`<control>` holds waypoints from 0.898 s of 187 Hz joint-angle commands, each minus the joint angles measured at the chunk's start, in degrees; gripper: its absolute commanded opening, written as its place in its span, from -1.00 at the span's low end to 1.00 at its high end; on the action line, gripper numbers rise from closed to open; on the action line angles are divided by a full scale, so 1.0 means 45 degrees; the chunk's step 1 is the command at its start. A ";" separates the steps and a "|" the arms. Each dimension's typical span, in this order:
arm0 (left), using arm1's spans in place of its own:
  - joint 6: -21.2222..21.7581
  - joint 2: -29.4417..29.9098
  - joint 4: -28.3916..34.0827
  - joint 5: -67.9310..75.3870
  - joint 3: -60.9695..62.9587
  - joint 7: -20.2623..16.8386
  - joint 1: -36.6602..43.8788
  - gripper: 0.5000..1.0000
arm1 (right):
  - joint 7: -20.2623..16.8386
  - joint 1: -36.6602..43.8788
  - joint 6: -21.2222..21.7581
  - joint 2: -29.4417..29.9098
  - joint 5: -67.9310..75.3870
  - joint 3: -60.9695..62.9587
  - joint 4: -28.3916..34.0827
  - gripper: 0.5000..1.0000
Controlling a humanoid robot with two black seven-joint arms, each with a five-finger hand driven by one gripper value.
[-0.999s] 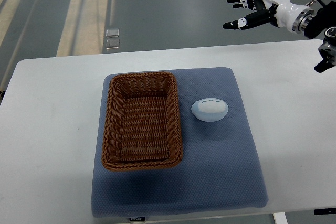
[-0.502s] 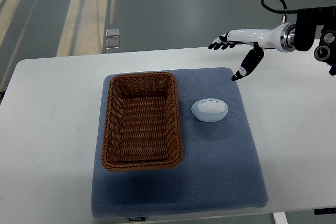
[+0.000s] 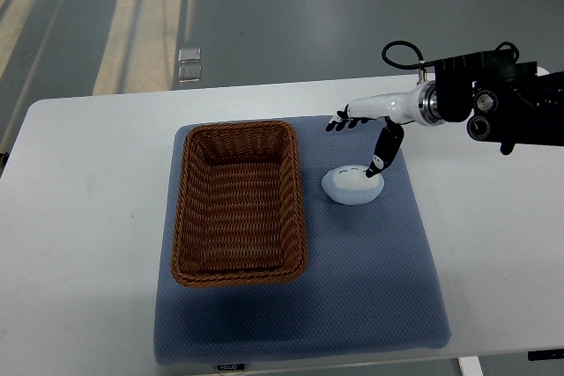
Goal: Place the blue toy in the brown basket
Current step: 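Lower the right hand onto the egg-shaped toy and close fingers around it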
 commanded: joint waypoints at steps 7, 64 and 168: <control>0.0000 0.0000 0.0000 0.0000 -0.0001 0.0000 0.0000 1.00 | 0.0003 -0.0609 -0.0192 0.0364 -0.0018 0.0015 -0.0483 0.62; 0.0000 0.0000 0.0000 0.0000 -0.0001 0.0000 0.0000 1.00 | 0.0003 -0.1468 -0.0406 0.1184 -0.0155 0.0054 -0.1577 0.59; 0.0000 0.0000 0.0000 0.0000 -0.0001 0.0000 0.0000 1.00 | 0.0081 -0.1800 -0.0289 0.1536 -0.0428 0.0054 -0.1773 0.11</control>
